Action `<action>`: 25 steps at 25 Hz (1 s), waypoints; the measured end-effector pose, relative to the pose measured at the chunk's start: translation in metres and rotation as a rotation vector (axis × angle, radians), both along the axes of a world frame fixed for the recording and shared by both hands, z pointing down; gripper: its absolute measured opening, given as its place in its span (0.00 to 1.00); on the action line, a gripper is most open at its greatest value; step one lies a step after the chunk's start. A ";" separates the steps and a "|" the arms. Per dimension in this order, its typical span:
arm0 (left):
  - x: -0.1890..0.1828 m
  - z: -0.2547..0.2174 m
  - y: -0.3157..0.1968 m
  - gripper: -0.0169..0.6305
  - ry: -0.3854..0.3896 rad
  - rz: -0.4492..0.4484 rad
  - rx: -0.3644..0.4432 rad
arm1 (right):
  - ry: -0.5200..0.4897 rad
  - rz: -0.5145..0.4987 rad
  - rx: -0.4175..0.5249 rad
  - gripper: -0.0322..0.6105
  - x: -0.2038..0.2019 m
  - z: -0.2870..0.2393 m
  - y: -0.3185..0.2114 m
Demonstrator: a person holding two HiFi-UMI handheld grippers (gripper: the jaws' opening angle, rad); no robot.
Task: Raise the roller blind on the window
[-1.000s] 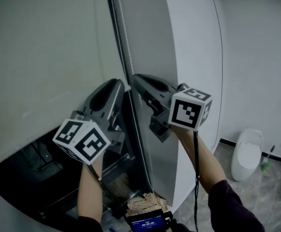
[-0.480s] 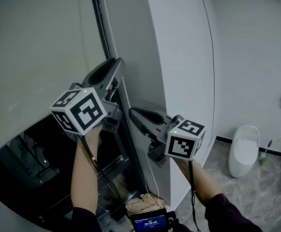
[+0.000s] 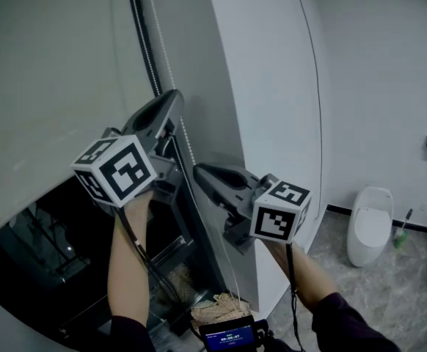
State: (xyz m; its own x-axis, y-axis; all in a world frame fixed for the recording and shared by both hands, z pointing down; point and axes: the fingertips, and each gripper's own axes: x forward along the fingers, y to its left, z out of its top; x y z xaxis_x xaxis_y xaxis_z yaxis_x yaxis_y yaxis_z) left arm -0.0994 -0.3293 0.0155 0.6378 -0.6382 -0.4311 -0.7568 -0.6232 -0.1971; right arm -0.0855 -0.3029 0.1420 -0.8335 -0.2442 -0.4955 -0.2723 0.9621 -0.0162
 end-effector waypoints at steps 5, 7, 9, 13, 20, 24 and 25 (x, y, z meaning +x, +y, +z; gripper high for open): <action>-0.006 0.000 0.006 0.05 -0.013 -0.033 0.025 | 0.027 -0.017 0.022 0.07 -0.001 -0.003 0.005; -0.011 0.000 0.008 0.05 -0.007 -0.055 0.037 | 0.023 -0.024 0.027 0.08 0.005 -0.007 0.001; -0.017 0.000 0.012 0.05 0.000 -0.065 0.046 | -0.004 -0.036 0.027 0.08 0.014 -0.017 -0.003; -0.027 -0.003 0.007 0.05 -0.028 -0.072 0.047 | -0.076 -0.085 0.015 0.16 0.021 -0.072 -0.018; -0.036 0.038 0.032 0.05 -0.024 -0.033 0.001 | -0.092 -0.118 0.177 0.16 -0.002 -0.178 0.009; -0.017 0.087 0.053 0.05 -0.034 -0.004 -0.010 | -0.113 -0.112 0.184 0.16 0.002 -0.177 0.012; -0.014 0.097 0.055 0.05 -0.037 -0.001 -0.012 | -0.119 -0.120 0.177 0.16 0.003 -0.177 0.010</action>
